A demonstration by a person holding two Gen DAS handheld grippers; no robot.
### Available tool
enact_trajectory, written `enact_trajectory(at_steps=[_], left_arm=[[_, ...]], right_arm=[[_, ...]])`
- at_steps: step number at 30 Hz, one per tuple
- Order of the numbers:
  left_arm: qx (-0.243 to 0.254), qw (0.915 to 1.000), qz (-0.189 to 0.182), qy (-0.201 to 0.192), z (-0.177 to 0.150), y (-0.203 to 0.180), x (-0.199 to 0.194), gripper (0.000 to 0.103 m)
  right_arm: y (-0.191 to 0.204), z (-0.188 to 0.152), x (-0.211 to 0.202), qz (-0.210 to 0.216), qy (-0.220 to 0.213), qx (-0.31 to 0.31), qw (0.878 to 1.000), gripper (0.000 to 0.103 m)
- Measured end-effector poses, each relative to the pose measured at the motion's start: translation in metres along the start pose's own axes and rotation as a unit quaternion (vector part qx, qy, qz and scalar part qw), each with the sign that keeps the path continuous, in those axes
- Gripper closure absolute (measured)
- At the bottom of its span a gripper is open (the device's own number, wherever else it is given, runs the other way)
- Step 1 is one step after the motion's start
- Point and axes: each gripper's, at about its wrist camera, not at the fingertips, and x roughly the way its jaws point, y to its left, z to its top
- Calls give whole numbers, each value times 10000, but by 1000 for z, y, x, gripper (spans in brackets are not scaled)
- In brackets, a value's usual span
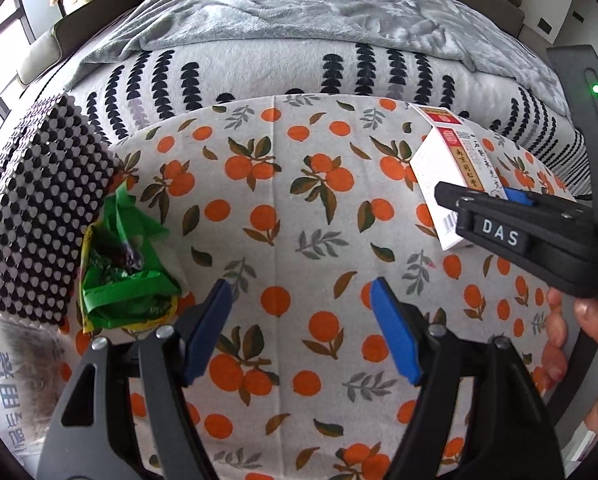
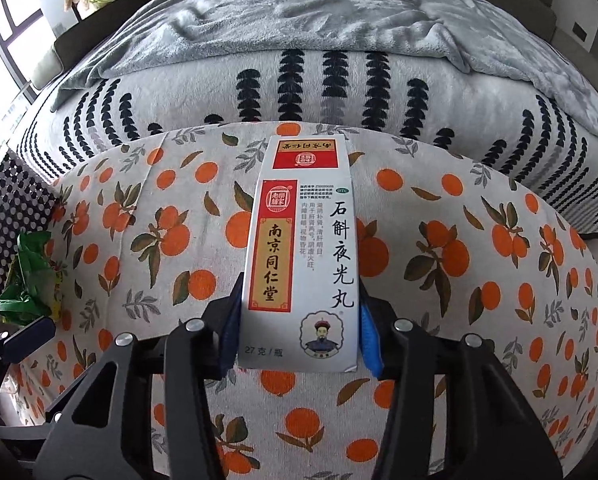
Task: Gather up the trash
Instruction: 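Move both tools back to the table and grasp the white medicine box with the right tool, then grasp the green snack wrapper with the left tool while the right tool holds the medicine box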
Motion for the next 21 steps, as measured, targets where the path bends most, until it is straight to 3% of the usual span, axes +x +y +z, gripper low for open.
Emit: enact_trajectory(at_steps=[15,21], left_arm=[[-633,9965,478,-250,5,56,-42,31],[-835,9940,673,-218,1,84,-34,31]], right_arm=[[72,30,-37,582,-217,-707,9956,57],[98,33,-39,746,-246,-936,9925,57]])
